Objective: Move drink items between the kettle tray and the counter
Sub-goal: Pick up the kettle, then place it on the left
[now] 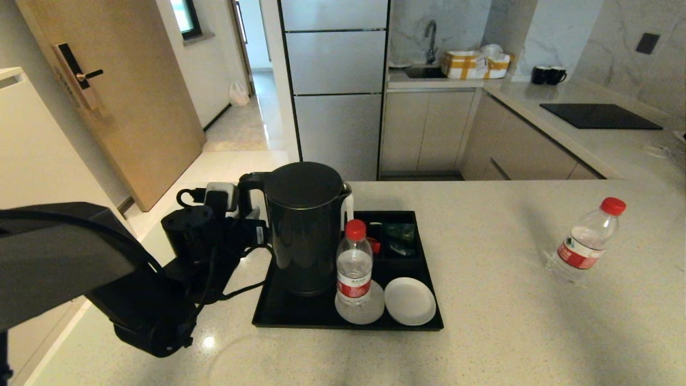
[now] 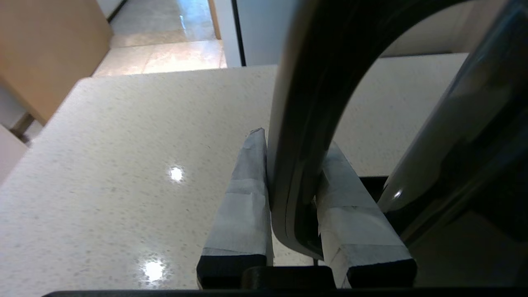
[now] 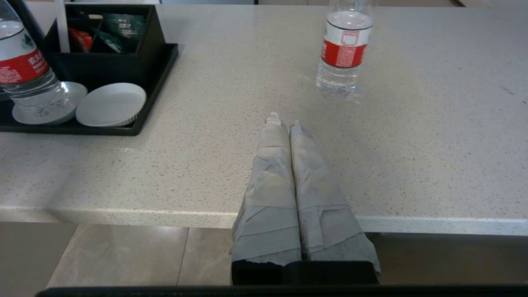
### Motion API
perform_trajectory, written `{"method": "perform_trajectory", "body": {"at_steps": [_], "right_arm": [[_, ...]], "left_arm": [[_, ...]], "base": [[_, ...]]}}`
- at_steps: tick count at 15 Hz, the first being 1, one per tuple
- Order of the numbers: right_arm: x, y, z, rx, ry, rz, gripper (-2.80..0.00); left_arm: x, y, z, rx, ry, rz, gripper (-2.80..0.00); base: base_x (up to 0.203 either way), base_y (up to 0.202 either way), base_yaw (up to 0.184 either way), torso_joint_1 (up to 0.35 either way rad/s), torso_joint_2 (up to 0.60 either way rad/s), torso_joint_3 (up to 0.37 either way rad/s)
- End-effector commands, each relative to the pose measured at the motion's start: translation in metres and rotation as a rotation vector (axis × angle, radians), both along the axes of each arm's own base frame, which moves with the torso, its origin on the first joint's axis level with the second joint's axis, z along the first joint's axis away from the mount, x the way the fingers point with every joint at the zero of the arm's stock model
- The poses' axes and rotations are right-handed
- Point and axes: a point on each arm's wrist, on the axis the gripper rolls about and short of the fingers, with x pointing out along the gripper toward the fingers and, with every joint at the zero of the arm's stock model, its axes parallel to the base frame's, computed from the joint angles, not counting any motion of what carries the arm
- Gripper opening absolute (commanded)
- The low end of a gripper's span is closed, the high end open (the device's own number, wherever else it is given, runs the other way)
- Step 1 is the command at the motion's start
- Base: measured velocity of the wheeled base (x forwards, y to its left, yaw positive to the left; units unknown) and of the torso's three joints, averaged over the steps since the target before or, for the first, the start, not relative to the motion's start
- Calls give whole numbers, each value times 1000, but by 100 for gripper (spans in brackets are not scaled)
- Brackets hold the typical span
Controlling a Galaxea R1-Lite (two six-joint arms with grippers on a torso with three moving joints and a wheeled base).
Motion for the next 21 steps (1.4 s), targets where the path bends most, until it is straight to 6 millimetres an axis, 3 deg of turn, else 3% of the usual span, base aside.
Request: {"method": "perform_trajectory", "body": {"at_steps": [1,7,16,21], "right_arm": [[0,0,0,-1,1,0,-280],[0,0,0,-1,-2,0,-280],[0,0,0,-1,-1,0,-280],[0,0,0,-1,0,0,-280]], "left_arm": [[-6,2,18,-16,-48,13,-280],[-16,5,42,-29,-79,28,-280],[-18,5,47,-37,-91,45,-280],[-17,22,42,-38,-76,94,-280]], "base": [[0,0,0,0,0,0],[0,0,0,0,0,0],[0,0,0,0,0,0],[0,0,0,0,0,0]]}}
